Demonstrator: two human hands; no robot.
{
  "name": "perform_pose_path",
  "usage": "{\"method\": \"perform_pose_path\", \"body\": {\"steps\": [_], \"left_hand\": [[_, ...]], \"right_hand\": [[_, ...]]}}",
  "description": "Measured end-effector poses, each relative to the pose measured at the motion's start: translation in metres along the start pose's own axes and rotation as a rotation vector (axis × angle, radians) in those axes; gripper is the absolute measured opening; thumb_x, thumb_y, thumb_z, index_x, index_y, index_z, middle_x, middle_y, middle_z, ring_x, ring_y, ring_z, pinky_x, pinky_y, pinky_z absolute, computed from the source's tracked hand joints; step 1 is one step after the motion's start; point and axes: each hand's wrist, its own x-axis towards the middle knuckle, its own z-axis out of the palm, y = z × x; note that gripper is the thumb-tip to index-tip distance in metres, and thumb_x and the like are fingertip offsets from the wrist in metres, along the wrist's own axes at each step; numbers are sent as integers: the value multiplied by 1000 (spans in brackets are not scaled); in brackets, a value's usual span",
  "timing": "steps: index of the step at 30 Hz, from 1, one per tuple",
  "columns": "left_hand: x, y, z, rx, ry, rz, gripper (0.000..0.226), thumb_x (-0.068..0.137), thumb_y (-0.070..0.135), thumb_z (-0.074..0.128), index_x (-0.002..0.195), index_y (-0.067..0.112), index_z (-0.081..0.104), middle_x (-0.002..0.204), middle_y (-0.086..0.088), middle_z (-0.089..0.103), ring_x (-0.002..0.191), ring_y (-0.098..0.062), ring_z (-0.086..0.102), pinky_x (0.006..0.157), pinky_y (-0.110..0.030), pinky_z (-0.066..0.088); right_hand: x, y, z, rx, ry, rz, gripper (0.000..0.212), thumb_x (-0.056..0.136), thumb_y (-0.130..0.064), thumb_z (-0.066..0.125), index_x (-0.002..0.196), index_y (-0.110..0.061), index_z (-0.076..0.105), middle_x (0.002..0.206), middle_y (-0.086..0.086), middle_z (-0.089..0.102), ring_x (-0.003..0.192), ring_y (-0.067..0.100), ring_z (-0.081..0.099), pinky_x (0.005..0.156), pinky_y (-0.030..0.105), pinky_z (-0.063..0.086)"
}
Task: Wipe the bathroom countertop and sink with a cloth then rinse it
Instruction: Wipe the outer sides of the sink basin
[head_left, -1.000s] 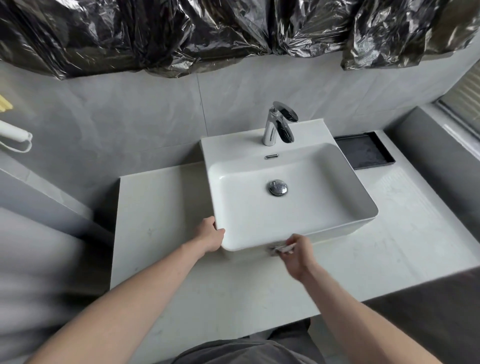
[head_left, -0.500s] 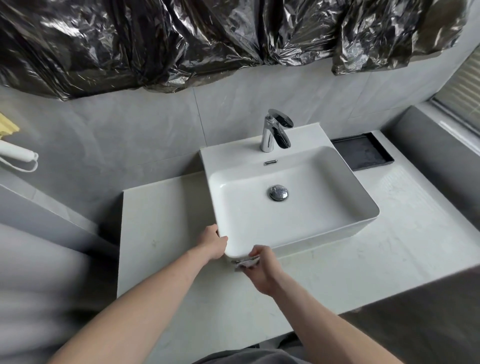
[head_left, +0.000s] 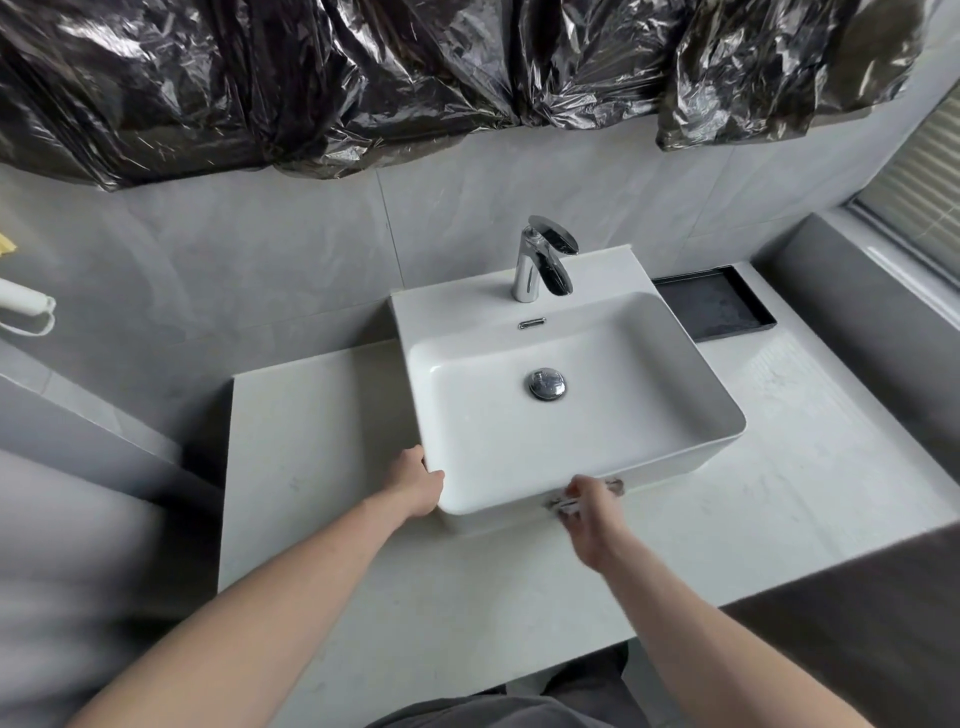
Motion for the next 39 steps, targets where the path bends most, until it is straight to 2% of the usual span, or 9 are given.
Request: {"method": "perform_pose_path", "body": {"steps": [10, 13, 17, 20, 24, 26, 28, 33, 39], "left_hand": [[0, -4, -2, 11, 3, 15, 22, 91, 19, 64, 110, 9, 67, 106, -10, 72, 96, -31, 66, 77, -33, 50], [1, -7, -1, -15, -3, 8, 19, 91, 19, 63, 106, 9, 67, 99, -9, 72, 91, -31, 66, 70, -31, 46], [1, -7, 1, -61, 5, 7, 17, 91, 15, 63, 104, 6, 67, 98, -11, 71, 86, -28, 63, 68, -31, 44], [0, -7, 1, -88, 7, 3, 17, 91, 13, 62, 105, 6, 68, 100, -11, 72, 95, -31, 67, 72, -32, 47], [-2, -2, 3, -99, 26, -7, 18, 91, 9, 60, 107, 9, 70, 101, -9, 73, 93, -30, 67, 69, -29, 47], [-4, 1, 4, -88, 38, -25, 15, 92, 8, 60, 103, 12, 69, 96, -7, 71, 87, -27, 64, 66, -28, 46], [-3, 1, 6, -86, 55, -53, 15, 91, 10, 60, 101, 14, 69, 95, -5, 72, 91, -29, 66, 72, -32, 50], [-7, 10, 15, -72, 118, -108, 24, 94, 4, 55, 113, 9, 68, 105, -8, 72, 96, -31, 64, 68, -30, 42], [-16, 27, 32, 81, 287, -239, 19, 98, 8, 53, 112, 8, 65, 115, -17, 70, 87, -32, 54, 71, -32, 36]], "right_hand": [[-43, 50, 47, -46, -277, 194, 21, 69, 2, 47, 86, -10, 47, 72, 10, 50, 65, 23, 53, 64, 28, 49], [-32, 27, 21, -26, -242, 142, 43, 52, -2, 52, 94, -7, 52, 80, 16, 58, 64, 28, 67, 60, 29, 54], [-11, -9, -6, 29, -122, 109, 13, 70, 1, 43, 71, -11, 46, 59, 11, 55, 50, 26, 64, 61, 31, 47], [11, -27, -31, 30, -47, 47, 40, 53, -4, 50, 92, -14, 42, 70, 11, 49, 57, 27, 55, 52, 30, 45], [20, -52, -48, 49, 41, 8, 17, 74, 1, 46, 83, -13, 42, 78, 10, 46, 62, 26, 49, 52, 30, 42], [22, -47, -44, -1, 29, 27, 35, 69, -2, 55, 100, -13, 43, 93, 12, 46, 72, 28, 54, 49, 26, 49], [20, -31, -33, -24, -82, 111, 52, 52, -5, 61, 100, -13, 44, 98, 15, 46, 87, 32, 56, 57, 29, 52], [-12, -19, -7, -12, -424, 322, 43, 46, -1, 57, 88, -3, 54, 92, 21, 56, 81, 34, 61, 80, 34, 58], [25, -88, -77, -49, -441, 279, 22, 72, 0, 41, 88, -4, 55, 89, 25, 64, 72, 33, 70, 78, 31, 55]]}}
